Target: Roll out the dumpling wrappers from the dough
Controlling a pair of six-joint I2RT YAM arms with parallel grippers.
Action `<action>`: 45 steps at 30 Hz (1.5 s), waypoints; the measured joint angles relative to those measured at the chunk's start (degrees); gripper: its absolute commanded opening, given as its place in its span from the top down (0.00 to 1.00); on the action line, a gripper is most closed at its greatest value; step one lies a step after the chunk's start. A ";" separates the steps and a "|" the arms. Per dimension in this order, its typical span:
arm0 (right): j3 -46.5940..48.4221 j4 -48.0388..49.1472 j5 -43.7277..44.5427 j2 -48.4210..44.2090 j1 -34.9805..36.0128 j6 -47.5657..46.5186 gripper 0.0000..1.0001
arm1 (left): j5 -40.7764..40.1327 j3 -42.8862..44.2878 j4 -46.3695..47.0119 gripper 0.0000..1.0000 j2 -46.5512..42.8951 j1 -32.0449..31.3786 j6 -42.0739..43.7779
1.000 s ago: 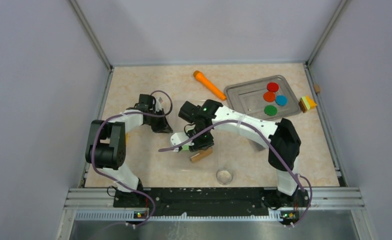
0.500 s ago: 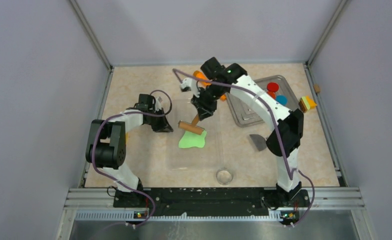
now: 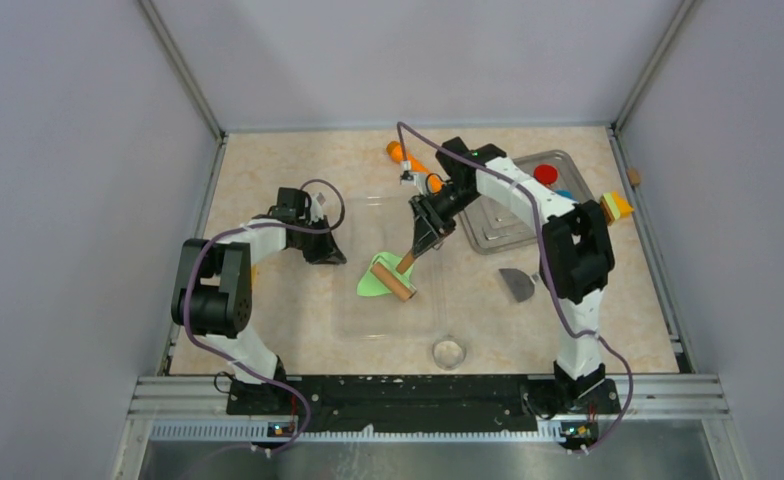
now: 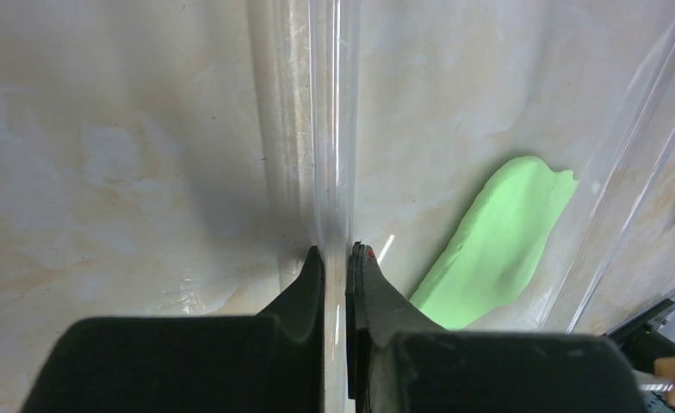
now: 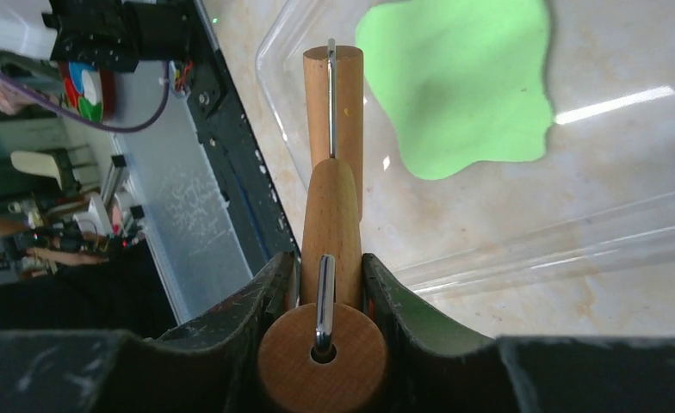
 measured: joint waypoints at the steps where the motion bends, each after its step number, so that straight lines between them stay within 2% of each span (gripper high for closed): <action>1: 0.02 0.68 -0.13 0.11 -0.74 0.66 1.00 | 0.11 0.00 0.00 1.00 0.00 0.00 0.13; 11: 0.76 7.69 4.57 6.14 -4.02 9.35 1.00 | 0.59 0.63 0.00 1.00 0.59 0.07 1.09; 20: 1.90 8.00 3.13 9.03 -3.89 11.58 1.00 | 0.63 0.68 -0.02 1.00 0.59 0.04 1.64; 45: 3.04 10.19 2.97 10.51 3.78 13.40 1.00 | 0.33 0.68 0.11 1.00 0.55 0.07 1.70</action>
